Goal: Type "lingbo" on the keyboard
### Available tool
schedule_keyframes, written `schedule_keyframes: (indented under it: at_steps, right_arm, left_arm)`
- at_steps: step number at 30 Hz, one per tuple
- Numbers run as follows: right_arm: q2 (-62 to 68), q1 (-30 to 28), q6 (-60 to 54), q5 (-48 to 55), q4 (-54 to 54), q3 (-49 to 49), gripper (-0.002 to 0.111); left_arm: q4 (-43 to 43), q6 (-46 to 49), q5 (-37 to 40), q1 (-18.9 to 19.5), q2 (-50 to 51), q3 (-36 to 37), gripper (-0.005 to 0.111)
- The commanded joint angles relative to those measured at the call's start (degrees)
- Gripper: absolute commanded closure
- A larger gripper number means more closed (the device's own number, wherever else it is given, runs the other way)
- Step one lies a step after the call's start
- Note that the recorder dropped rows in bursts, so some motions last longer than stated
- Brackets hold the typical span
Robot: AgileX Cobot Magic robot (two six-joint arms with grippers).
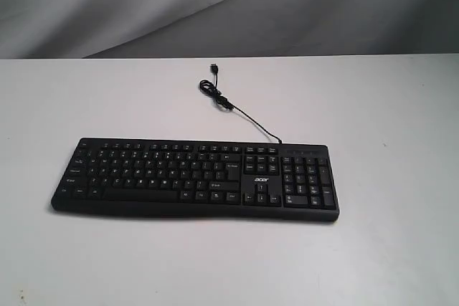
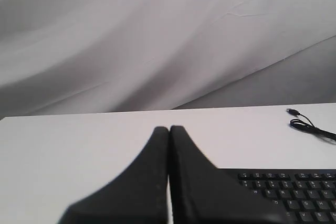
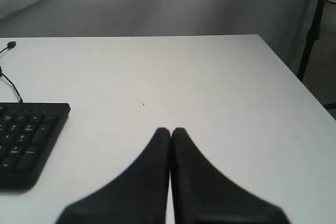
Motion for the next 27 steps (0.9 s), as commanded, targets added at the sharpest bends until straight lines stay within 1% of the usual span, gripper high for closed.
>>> schedule_keyframes:
  at_steps: [1, 5, 10, 11, 13, 16, 18, 19, 20, 21, 22, 24, 25, 26, 27]
  right_arm:
    - [-0.14, -0.34, -0.53, -3.86, -1.56, 0.14, 0.108]
    - [-0.14, -0.34, -0.12, -17.31, -0.59, 0.14, 0.108]
    - [-0.14, -0.34, -0.12, -25.44, -0.59, 0.14, 0.108]
    - [-0.14, -0.34, 0.41, -28.82, 0.37, 0.14, 0.108]
    - [-0.14, -0.34, 4.61, -36.35, 3.37, 0.14, 0.108]
    - [-0.14, -0.34, 18.85, -48.00, 11.34, 0.14, 0.108]
    - [-0.14, -0.34, 19.66, -56.75, 13.30, 0.14, 0.108]
    - [-0.14, -0.34, 18.31, -58.14, 9.37, -1.54, 0.108]
    - [-0.14, -0.34, 18.00, -54.34, 4.43, -4.46, 0.108]
    - [1.66, -0.34, 22.87, -45.24, -9.10, -10.95, 0.108]
    - [4.40, -0.34, 29.47, -41.91, -15.59, -14.52, 0.108]
    - [11.55, -0.34, 44.66, -39.13, -26.72, -21.19, 0.108]
    - [15.67, -0.34, 51.37, -39.03, -33.68, -24.44, 0.108]
    - [23.15, -0.34, 62.03, -42.30, -46.22, -30.05, 0.108]
    - [30.71, -0.34, 70.10, -49.84, -54.29, -34.71, 0.108]
  left_arm:
    - [0.01, -0.12, -0.56, -0.38, -0.28, 0.28, 0.106]
    - [0.01, -0.12, -0.56, -0.38, -0.28, 0.28, 0.106]
    - [0.01, -0.12, -0.56, -0.38, -0.28, 0.28, 0.106]
    - [0.01, -0.12, -0.56, -0.38, -0.28, 0.28, 0.106]
    - [0.01, -0.12, -0.56, -0.38, -0.28, 0.28, 0.106]
    - [0.01, -0.12, -0.56, -0.38, -0.28, 0.28, 0.106]
    - [0.01, -0.12, -0.56, -0.38, -0.28, 0.28, 0.106]
    - [0.01, -0.12, -0.56, -0.38, -0.28, 0.28, 0.106]
    - [0.01, -0.12, -0.56, -0.38, -0.28, 0.28, 0.106]
    - [0.01, -0.12, -0.56, -0.38, -0.28, 0.28, 0.106]
    - [0.01, -0.12, -0.56, -0.38, -0.28, 0.28, 0.106]
    - [0.01, -0.12, -0.56, -0.38, -0.28, 0.28, 0.106]
    - [0.01, -0.12, -0.56, -0.38, -0.28, 0.28, 0.106]
    - [0.01, -0.12, -0.56, -0.38, -0.28, 0.28, 0.106]
    - [0.01, -0.12, -0.56, -0.38, -0.28, 0.28, 0.106]
